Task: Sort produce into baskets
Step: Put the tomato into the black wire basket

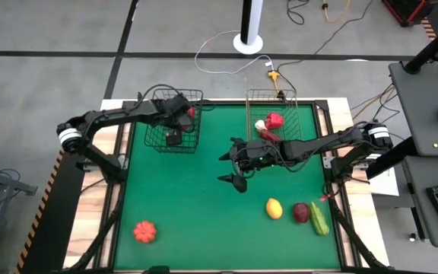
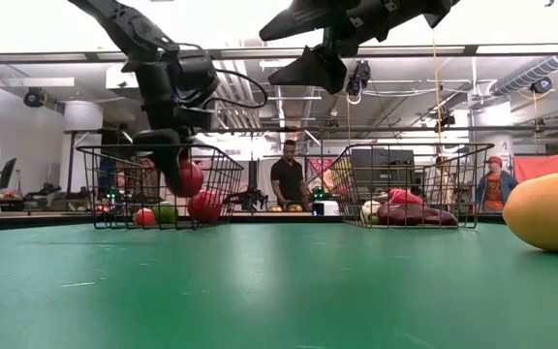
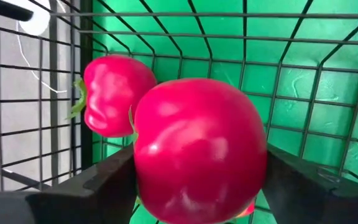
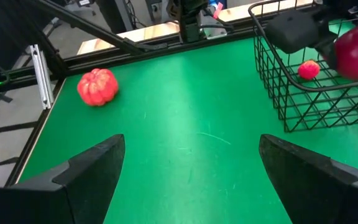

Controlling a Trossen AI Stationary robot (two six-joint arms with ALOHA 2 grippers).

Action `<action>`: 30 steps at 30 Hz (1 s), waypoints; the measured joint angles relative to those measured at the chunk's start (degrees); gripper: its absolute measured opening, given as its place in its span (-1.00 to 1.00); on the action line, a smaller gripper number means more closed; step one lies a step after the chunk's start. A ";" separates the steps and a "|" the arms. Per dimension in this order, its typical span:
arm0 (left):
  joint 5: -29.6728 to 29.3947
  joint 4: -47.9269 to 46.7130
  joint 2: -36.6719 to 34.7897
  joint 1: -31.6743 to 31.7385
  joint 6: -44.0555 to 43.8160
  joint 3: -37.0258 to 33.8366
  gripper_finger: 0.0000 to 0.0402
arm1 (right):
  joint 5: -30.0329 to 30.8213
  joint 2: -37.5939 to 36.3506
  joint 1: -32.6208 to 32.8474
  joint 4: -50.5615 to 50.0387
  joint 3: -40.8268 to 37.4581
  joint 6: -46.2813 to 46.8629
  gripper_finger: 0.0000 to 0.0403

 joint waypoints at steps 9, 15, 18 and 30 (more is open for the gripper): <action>0.00 0.96 0.86 0.02 -0.41 -0.04 0.46 | 0.00 0.00 0.00 -0.03 0.00 0.00 0.81; -0.09 1.61 0.23 -0.02 -0.06 -0.04 0.48 | -0.02 0.00 0.00 -0.02 0.00 0.00 0.81; -0.11 1.60 0.23 -0.02 -0.04 -0.07 0.48 | -0.02 0.00 0.00 -0.05 0.00 0.00 0.81; -0.17 2.43 0.21 -0.02 1.53 -0.07 0.49 | -0.02 0.00 0.00 -0.05 0.00 0.00 0.81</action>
